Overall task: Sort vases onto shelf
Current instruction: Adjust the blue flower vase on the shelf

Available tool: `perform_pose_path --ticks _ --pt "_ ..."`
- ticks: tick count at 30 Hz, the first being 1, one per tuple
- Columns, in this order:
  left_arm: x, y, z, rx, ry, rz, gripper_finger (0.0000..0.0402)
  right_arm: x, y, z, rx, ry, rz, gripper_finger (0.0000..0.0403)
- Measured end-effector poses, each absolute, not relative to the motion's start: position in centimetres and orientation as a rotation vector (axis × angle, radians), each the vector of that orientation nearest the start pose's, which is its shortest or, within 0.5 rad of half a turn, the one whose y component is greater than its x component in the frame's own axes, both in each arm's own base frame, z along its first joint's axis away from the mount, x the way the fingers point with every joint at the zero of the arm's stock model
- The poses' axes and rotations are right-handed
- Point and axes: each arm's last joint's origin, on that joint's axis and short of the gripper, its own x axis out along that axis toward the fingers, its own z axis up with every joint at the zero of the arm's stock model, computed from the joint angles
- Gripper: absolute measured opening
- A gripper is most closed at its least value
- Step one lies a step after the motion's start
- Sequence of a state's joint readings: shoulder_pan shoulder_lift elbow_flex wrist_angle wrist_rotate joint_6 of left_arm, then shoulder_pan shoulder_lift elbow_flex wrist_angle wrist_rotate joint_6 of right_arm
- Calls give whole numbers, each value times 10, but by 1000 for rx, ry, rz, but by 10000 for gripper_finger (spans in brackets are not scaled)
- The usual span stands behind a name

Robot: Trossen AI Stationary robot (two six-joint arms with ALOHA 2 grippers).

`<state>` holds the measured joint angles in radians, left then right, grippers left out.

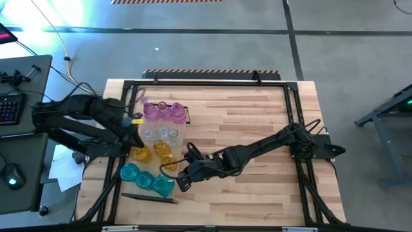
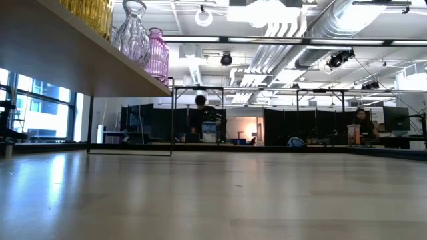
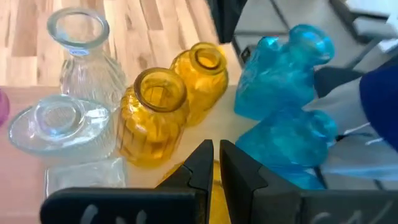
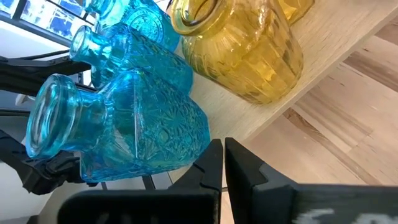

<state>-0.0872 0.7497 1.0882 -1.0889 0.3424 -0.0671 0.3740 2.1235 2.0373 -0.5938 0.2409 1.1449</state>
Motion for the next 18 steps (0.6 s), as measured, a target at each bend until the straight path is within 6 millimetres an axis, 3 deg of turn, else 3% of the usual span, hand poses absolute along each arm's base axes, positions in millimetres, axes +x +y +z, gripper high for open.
perform_pose_path --ticks 8,18 --pt "135 -21 350 -75 788 -377 21 451 170 307 896 633 -254 0" --pt "141 -20 354 -32 730 -336 21 451 172 307 898 628 -247 0"
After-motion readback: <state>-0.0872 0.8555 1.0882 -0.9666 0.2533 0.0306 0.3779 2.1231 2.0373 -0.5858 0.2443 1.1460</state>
